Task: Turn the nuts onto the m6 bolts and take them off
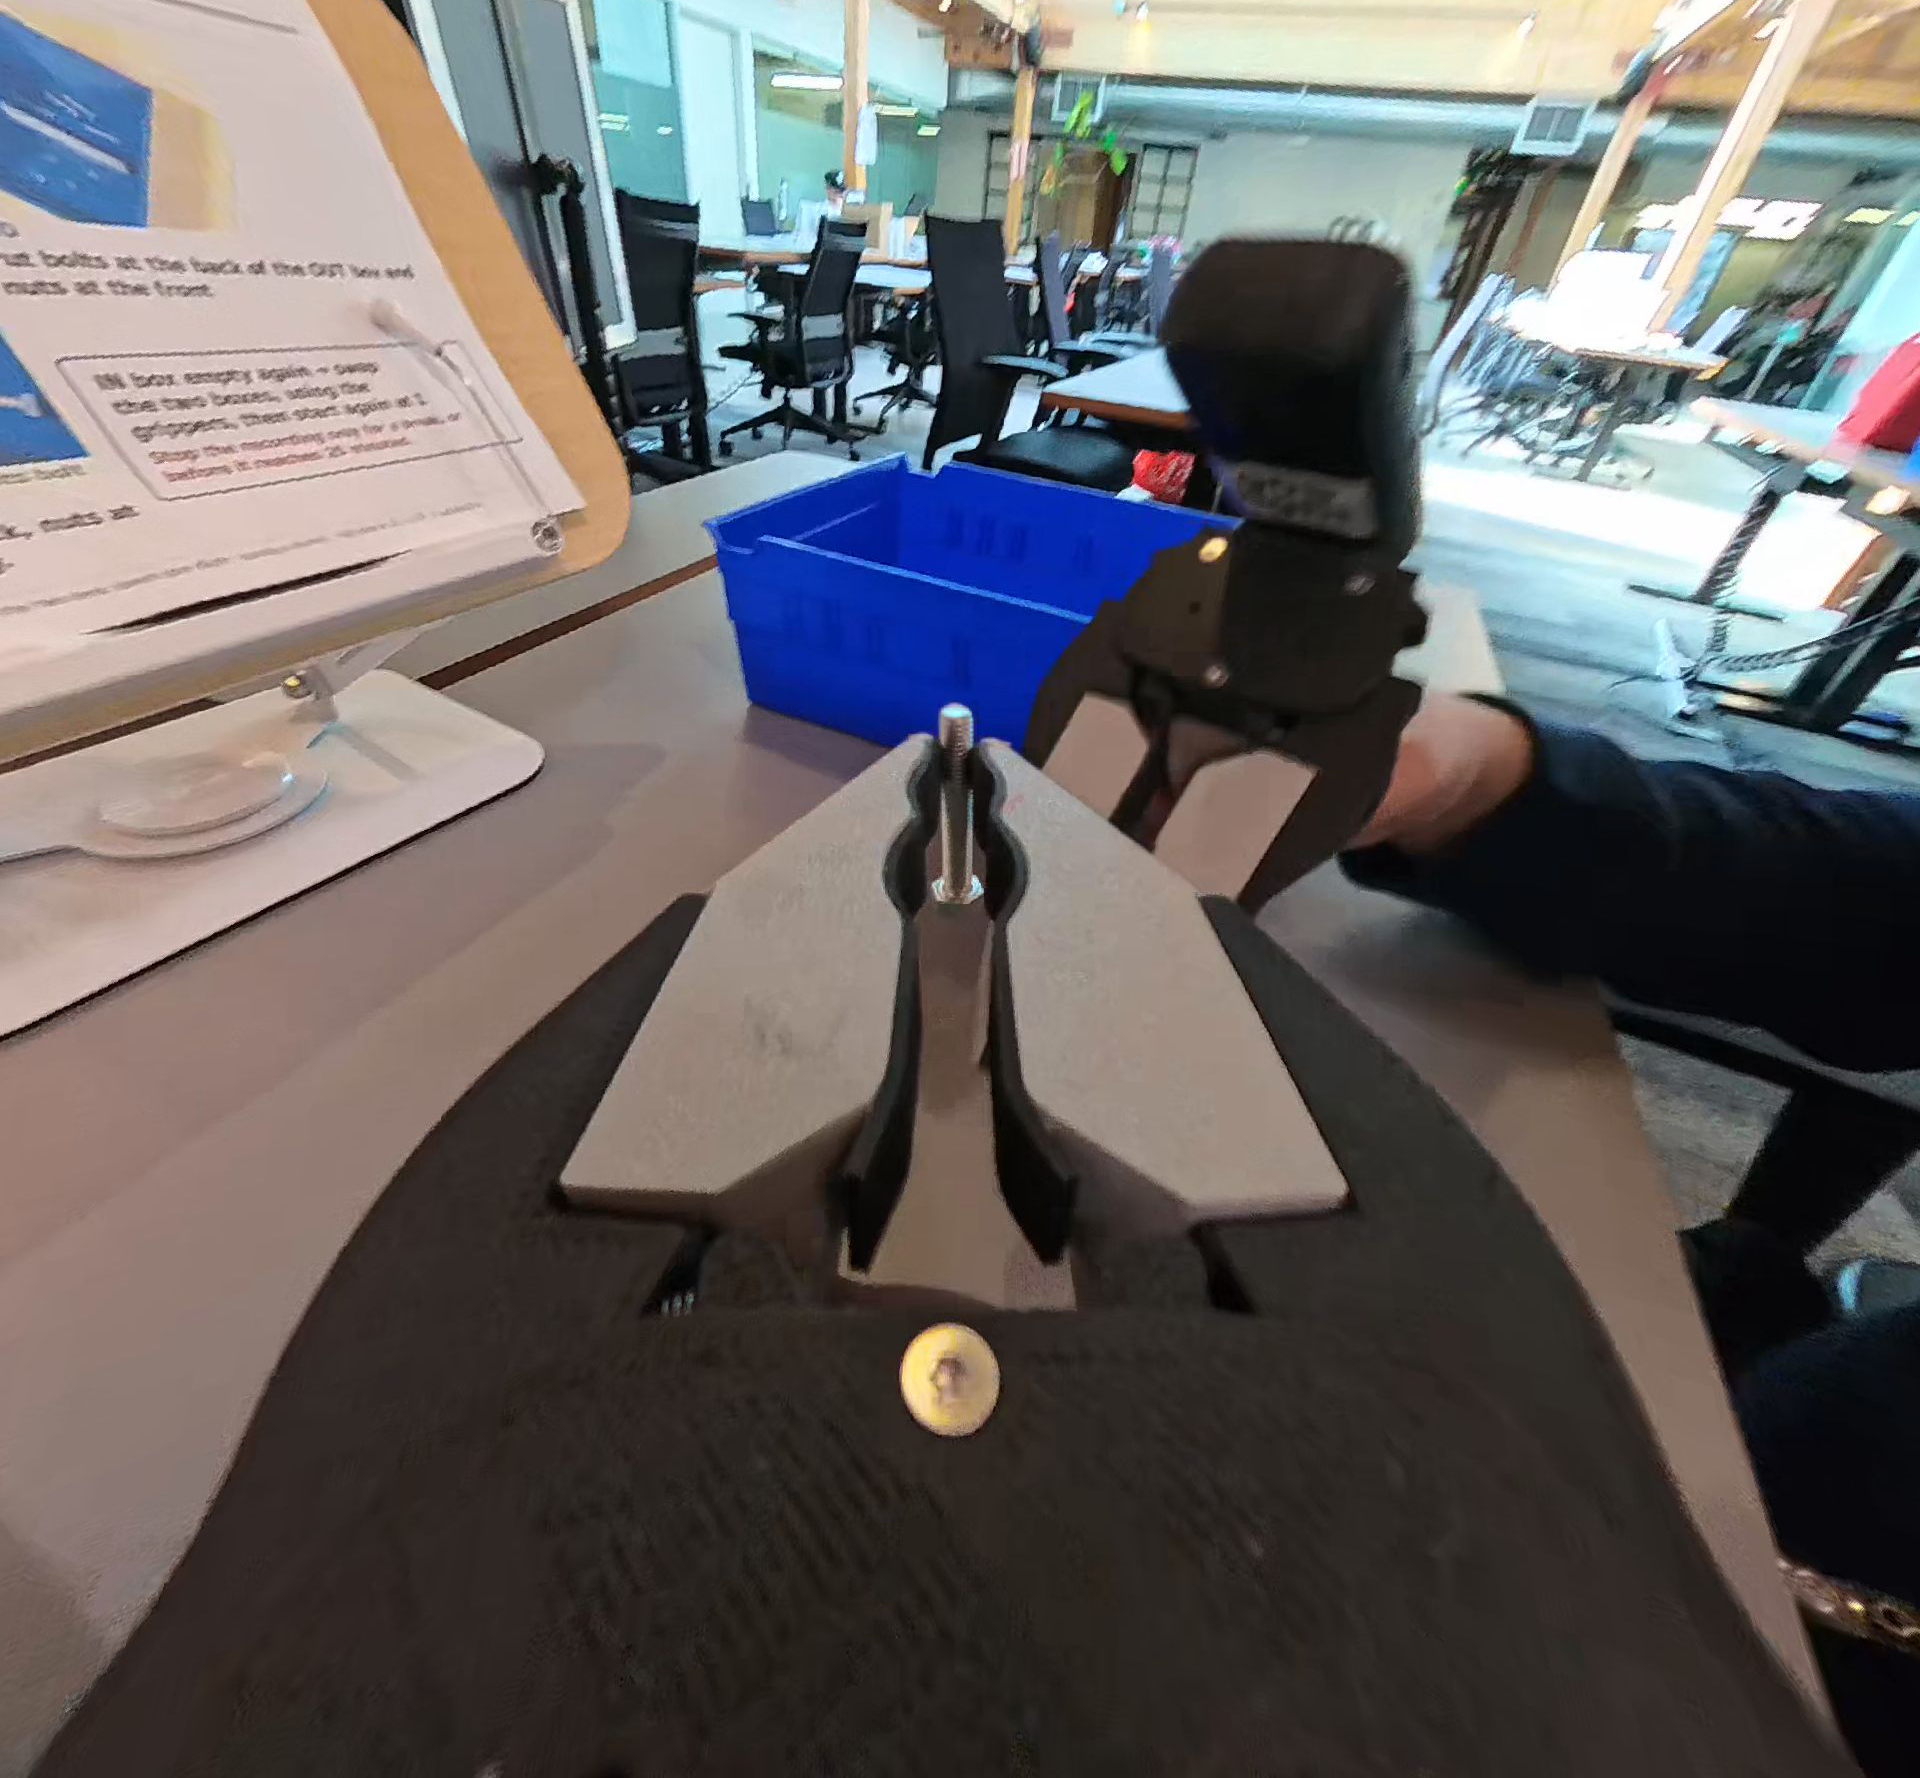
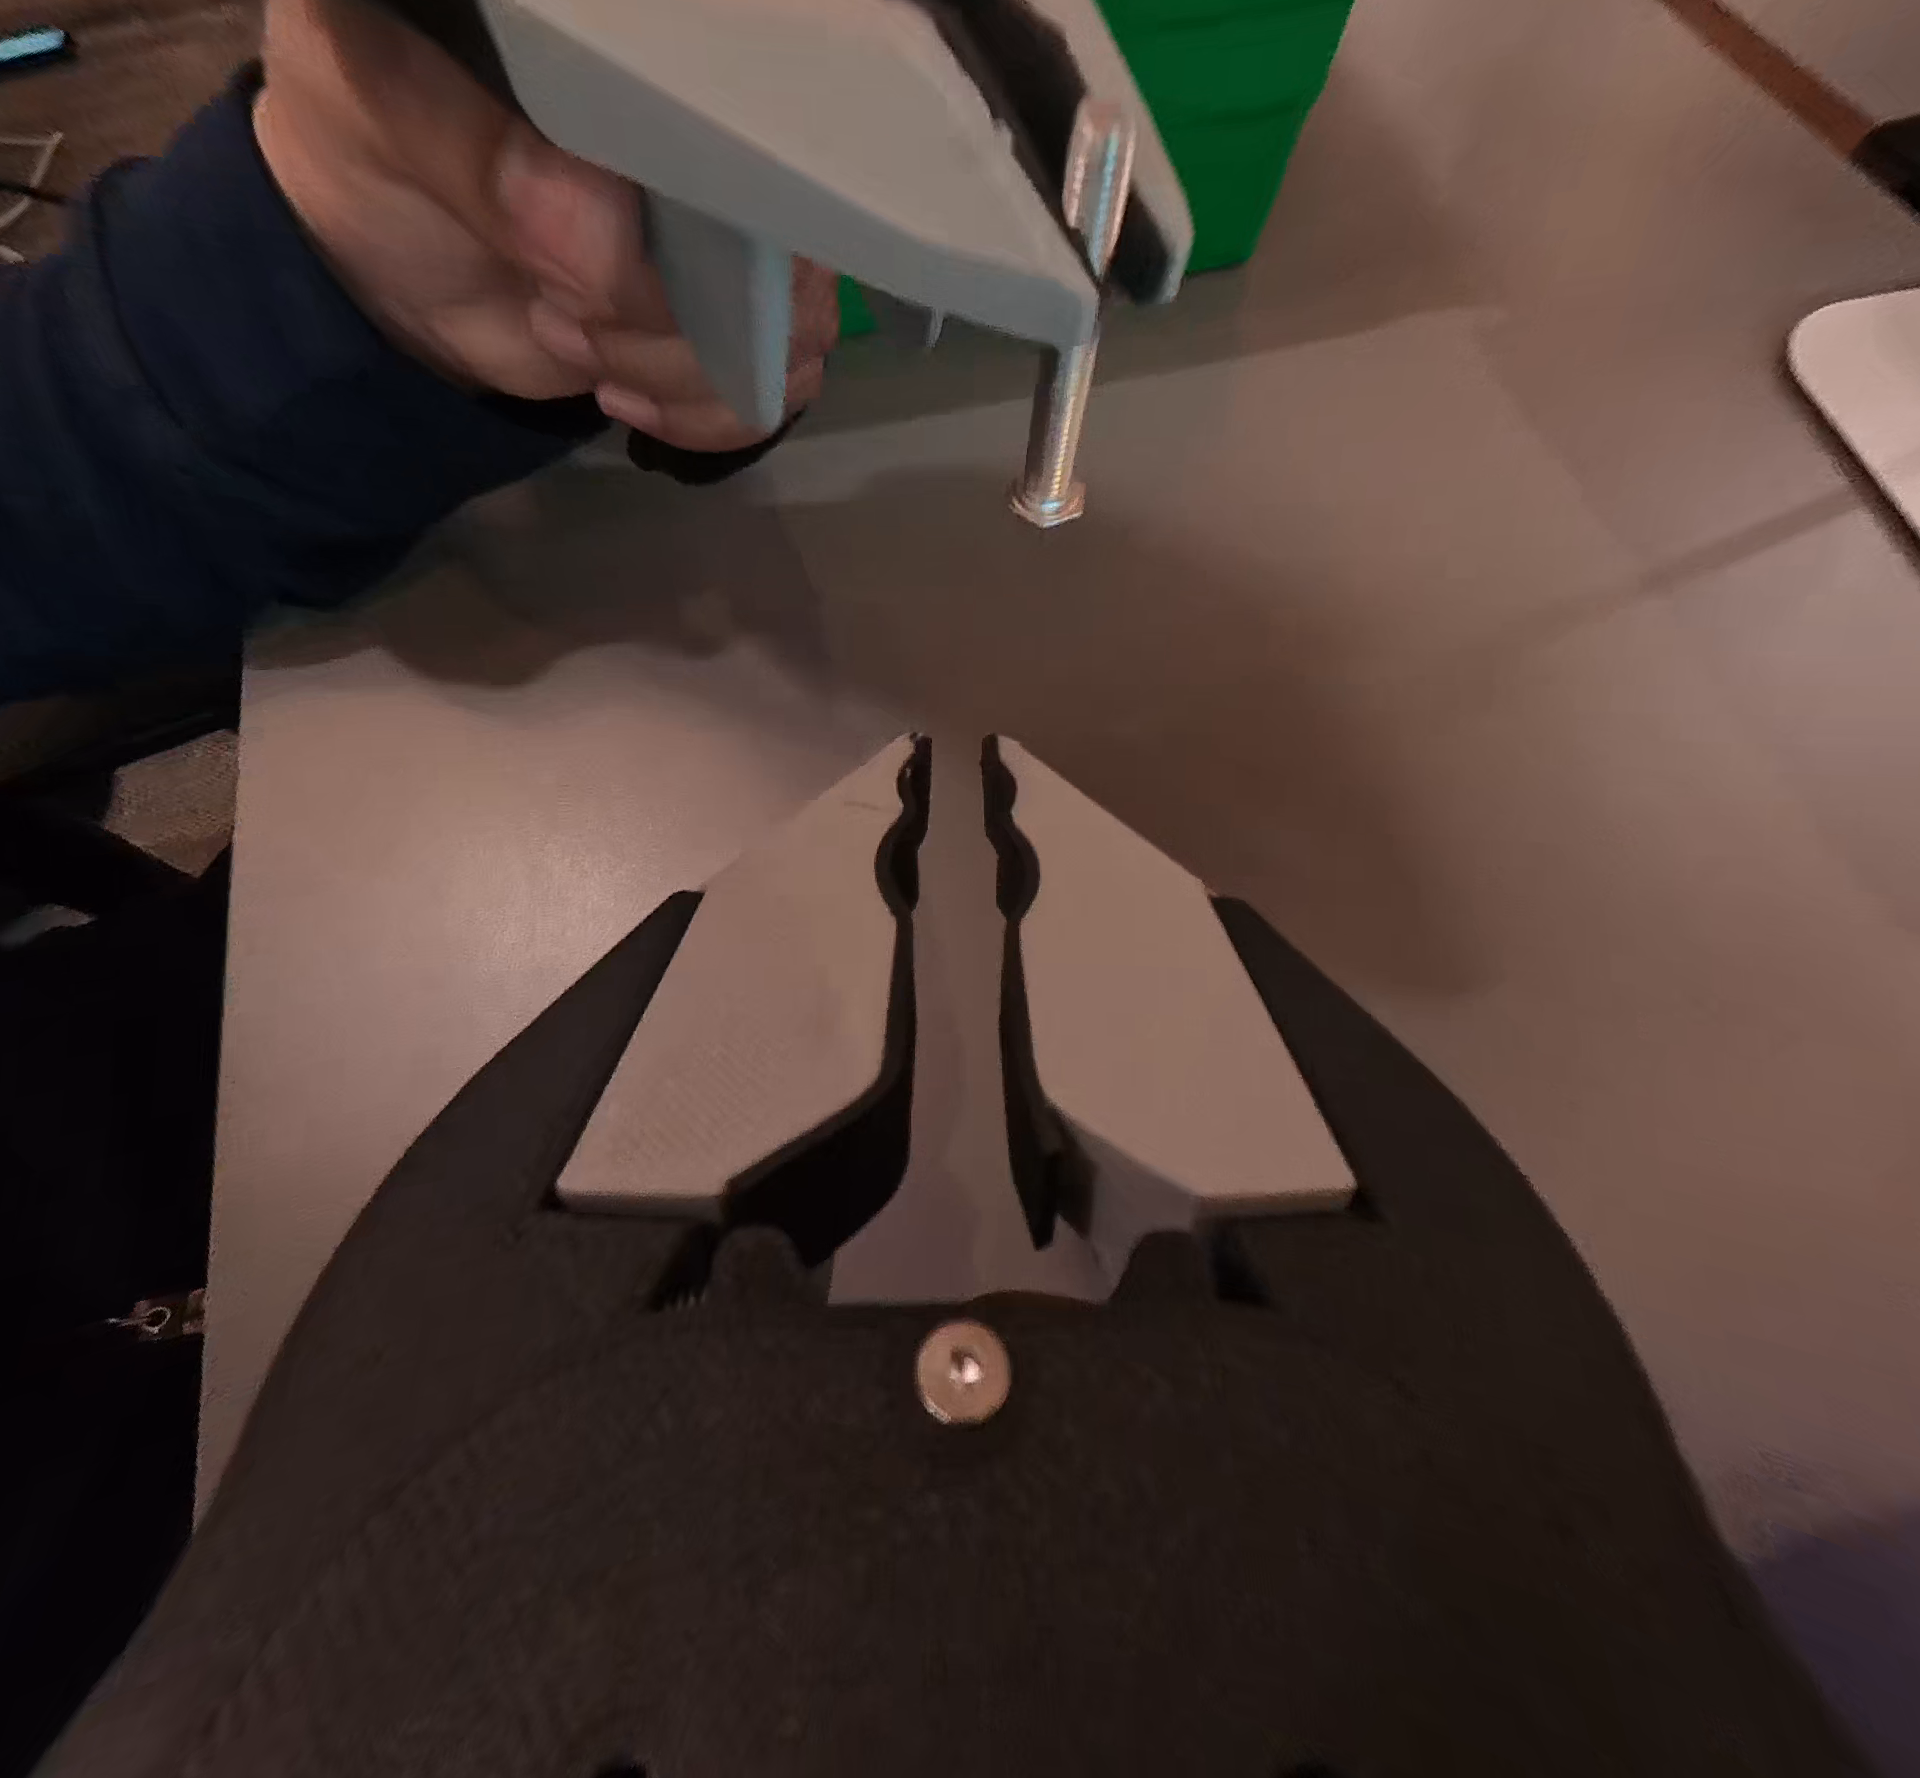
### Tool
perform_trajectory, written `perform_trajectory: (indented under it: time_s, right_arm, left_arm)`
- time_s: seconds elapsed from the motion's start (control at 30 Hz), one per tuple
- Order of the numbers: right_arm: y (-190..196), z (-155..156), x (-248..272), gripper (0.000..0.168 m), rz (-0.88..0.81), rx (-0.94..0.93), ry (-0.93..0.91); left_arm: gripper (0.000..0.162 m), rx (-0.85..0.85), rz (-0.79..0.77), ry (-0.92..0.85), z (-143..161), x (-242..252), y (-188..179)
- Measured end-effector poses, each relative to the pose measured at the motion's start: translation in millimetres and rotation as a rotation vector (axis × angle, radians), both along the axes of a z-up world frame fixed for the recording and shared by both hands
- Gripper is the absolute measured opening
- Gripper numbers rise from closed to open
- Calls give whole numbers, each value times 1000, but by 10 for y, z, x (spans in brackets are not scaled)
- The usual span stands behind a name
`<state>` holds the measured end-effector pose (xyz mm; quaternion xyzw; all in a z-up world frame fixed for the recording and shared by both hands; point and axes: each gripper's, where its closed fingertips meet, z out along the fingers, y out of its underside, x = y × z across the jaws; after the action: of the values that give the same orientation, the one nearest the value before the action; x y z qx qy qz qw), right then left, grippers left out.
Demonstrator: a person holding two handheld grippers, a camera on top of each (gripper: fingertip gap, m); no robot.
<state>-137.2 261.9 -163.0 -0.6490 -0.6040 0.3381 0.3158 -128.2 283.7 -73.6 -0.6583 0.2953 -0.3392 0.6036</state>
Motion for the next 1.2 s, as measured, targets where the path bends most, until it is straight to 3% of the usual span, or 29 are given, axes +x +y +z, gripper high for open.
perform_trajectory:
  time_s: [0.1, 0.3, 0.67, 0.83, 1.2]
  right_arm:
    - [-13, -29, -62, 0, -6, -1, 10]
    - [-25, 445, -50, 0, 2, -78, 251]
    - [-31, 280, -96, 0, -7, -73, 191]
    - [-72, 500, -97, 0, 14, -151, 326]
    - [-39, 415, -104, 0, -6, -105, 282]
  left_arm:
    - [2, -8, -59, -46, 66, 62, -88]
    - [3, -31, -96, -74, 43, 123, -109]
    - [3, -11, -142, -98, 99, 182, -186]
    - [3, -26, -128, -123, 106, 139, -152]
    - [5, -45, -155, -100, 42, 211, -178]
